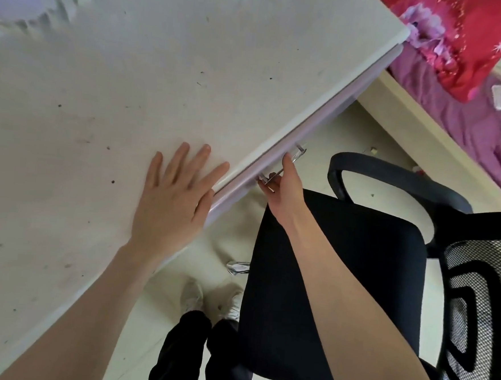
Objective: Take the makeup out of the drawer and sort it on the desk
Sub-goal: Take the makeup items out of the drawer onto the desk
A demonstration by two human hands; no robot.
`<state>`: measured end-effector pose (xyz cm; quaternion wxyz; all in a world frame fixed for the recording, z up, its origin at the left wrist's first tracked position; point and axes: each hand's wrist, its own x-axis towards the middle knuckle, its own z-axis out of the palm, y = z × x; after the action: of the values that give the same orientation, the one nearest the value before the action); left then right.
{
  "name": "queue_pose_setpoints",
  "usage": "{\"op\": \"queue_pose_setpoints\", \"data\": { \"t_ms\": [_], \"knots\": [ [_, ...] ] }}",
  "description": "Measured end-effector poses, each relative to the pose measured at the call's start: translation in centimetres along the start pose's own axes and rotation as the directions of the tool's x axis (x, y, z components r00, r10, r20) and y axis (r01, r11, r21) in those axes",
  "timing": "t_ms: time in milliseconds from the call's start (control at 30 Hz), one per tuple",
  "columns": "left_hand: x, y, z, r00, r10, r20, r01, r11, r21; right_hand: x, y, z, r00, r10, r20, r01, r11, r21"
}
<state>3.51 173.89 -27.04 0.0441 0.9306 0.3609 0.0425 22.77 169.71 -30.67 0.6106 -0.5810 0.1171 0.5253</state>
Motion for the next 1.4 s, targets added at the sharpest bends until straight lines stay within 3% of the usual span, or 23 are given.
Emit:
{"op": "queue_pose_setpoints", "data": {
  "t_ms": [500,1400],
  "knots": [
    [0.0,0.0,-0.3,1.000,-0.012,0.022,0.012,1.000,-0.028,-1.3,-0.3,-3.8,0.992,-0.035,0.121,0.044,0.997,-0.067],
    [0.0,-0.2,-0.5,0.999,0.010,0.047,-0.012,1.000,0.027,-1.9,-0.4,-7.4,0.998,-0.035,0.047,0.040,0.994,-0.101]
  ]
}}
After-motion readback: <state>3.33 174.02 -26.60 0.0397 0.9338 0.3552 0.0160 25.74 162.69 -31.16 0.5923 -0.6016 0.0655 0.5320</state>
